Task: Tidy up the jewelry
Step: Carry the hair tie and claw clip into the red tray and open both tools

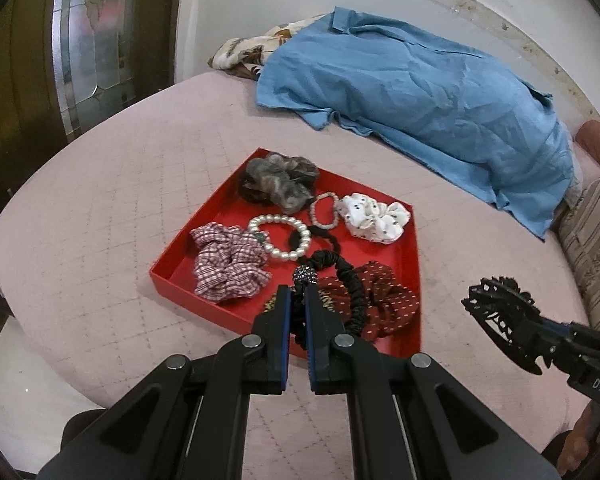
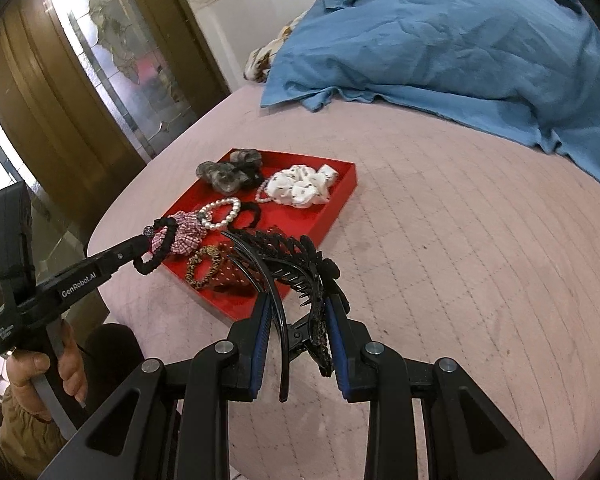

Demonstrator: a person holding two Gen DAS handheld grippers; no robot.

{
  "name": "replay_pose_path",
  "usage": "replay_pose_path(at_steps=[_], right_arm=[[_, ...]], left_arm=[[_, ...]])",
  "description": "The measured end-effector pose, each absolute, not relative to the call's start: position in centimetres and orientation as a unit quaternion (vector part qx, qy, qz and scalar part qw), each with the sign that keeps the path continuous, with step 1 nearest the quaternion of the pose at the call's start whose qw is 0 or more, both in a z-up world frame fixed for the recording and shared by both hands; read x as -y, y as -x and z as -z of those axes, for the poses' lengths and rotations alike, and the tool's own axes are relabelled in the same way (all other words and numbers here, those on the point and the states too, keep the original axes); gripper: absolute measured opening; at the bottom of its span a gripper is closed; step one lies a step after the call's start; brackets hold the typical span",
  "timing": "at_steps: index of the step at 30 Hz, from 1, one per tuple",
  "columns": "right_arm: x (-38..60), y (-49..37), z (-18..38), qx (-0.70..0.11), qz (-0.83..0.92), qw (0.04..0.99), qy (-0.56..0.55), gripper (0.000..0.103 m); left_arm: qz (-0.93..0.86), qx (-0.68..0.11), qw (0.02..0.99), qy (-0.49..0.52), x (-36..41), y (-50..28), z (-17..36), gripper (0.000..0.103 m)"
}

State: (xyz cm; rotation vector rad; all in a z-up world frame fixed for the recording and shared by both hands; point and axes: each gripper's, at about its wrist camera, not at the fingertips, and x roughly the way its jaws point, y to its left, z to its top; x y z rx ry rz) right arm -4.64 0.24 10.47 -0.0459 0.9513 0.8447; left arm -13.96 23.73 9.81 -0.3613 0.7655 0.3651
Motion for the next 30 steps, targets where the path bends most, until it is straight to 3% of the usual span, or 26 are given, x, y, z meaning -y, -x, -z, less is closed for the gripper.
replay_pose_path(at_steps=[19, 30], right_arm=[[-4.0, 4.3, -9.8, -0.450, -0.395, 0.798, 0.058, 0.030], [-5.5, 3.7, -9.6, -0.452, -0.391, 0.799, 0.069, 0.030]], left_arm=[[-0.176, -0.384, 0.887, 0.186, -25.2, 13.8, -7.7, 0.006], [-0.140, -0.368, 0.880, 0.267, -28.1, 12.1, -6.7, 0.006]])
